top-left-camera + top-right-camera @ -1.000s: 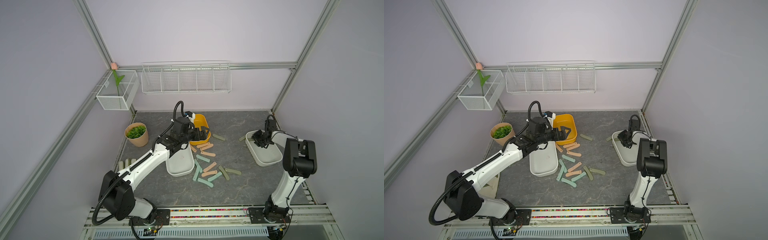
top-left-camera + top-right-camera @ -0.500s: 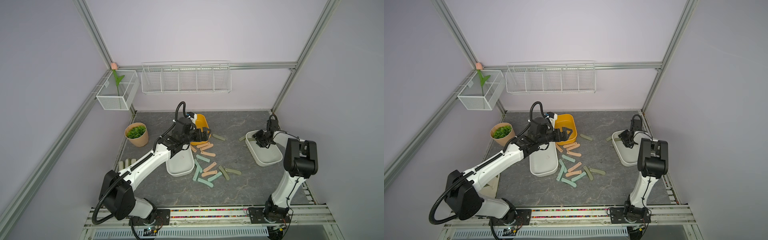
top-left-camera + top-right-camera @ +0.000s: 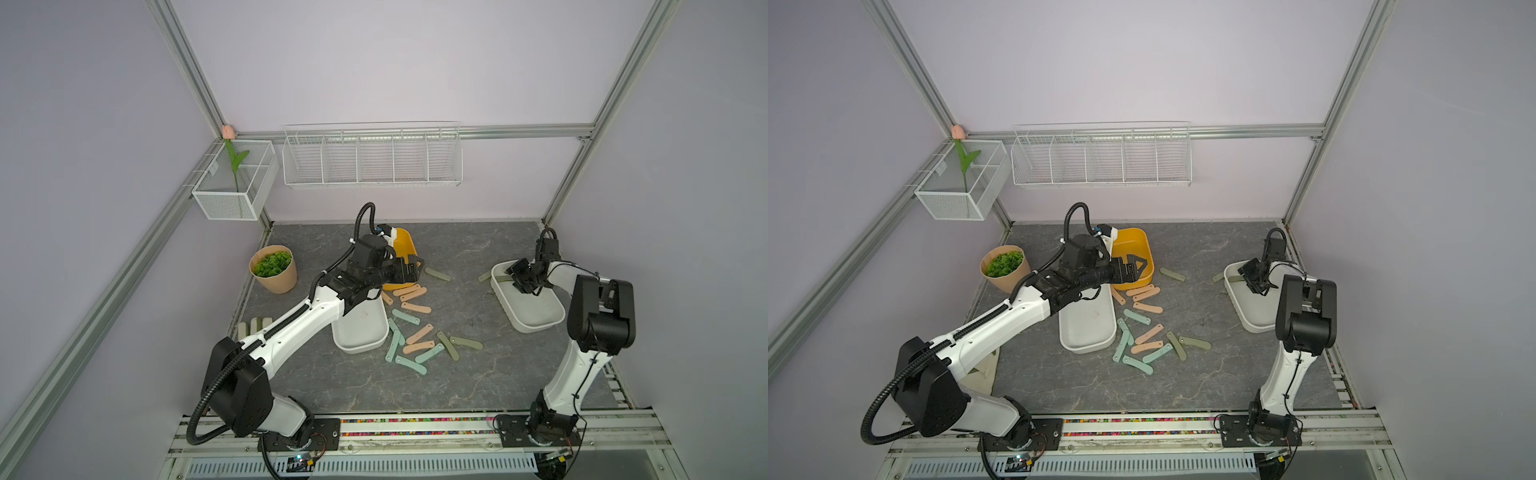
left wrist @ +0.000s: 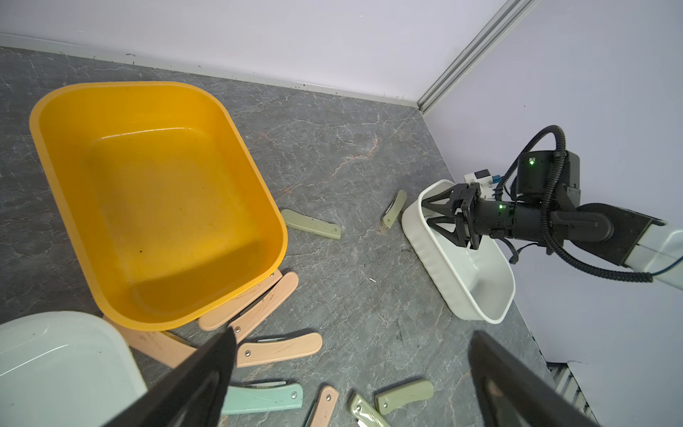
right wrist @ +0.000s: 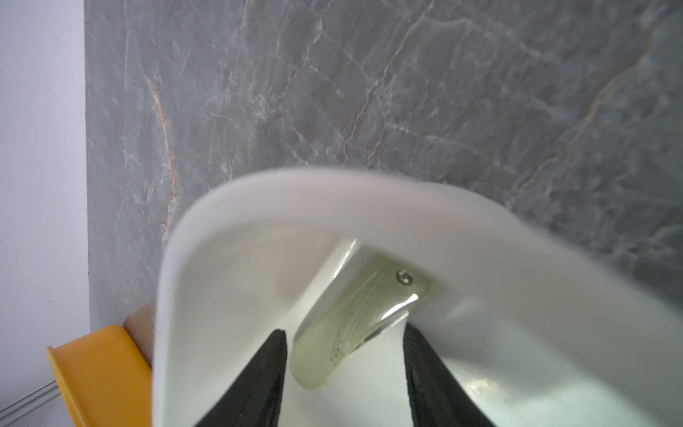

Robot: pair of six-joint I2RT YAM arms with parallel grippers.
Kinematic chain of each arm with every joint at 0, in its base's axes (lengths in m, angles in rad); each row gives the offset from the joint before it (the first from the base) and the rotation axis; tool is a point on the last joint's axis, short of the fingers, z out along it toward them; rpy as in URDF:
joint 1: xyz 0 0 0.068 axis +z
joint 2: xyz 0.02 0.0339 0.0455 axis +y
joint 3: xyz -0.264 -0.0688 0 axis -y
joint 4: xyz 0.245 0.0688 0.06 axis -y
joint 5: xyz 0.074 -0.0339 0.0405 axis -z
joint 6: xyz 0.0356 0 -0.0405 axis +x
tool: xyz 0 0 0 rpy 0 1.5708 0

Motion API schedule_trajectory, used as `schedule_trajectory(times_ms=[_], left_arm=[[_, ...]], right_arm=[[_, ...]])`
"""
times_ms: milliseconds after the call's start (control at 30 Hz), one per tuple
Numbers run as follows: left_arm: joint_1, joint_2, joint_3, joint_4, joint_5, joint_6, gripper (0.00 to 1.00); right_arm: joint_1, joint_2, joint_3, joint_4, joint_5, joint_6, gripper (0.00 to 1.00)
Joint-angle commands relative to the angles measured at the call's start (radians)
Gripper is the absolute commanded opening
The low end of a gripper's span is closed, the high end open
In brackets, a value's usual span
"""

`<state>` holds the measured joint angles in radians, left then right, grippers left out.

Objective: Place the fruit knives into the storage box by color
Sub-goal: Place the fruit knife in the storage box, then pick up the fruit knife from the center of the board.

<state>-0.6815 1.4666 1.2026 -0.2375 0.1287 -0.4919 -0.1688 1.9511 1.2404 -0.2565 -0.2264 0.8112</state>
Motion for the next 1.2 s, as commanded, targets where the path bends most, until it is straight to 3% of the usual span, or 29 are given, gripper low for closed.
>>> schedule_trajectory(times_ms=[0,333,667,933,1167], left_arm=[[-0.006,0.014,0.035,-0.009,-0.007,0.008,0.99],[-0.009,0.012,0.036,-0.011,-0.007,0.009,0.99],[-0.011,-0.05,-0.013,-0.026,-0.051,-0.018,0.99],[-0.01,-0.183,-0.157,-0.037,-0.125,-0.055,0.99],[0.006,-0.302,-0.237,-0.095,-0.207,-0.027,0.99]], right_arm=[[-0.007,0.028,0.011,0.021,-0.019,-0.003,0.54],[-0.008,0.008,0.002,0.039,-0.04,-0.012,0.53],[0.024,-0.25,-0.073,-0.032,-0.047,-0.079,0.54],[0.229,-0.383,-0.014,-0.23,0.038,-0.28,0.61],[0.411,-0.24,0.149,-0.354,0.111,-0.426,0.76]])
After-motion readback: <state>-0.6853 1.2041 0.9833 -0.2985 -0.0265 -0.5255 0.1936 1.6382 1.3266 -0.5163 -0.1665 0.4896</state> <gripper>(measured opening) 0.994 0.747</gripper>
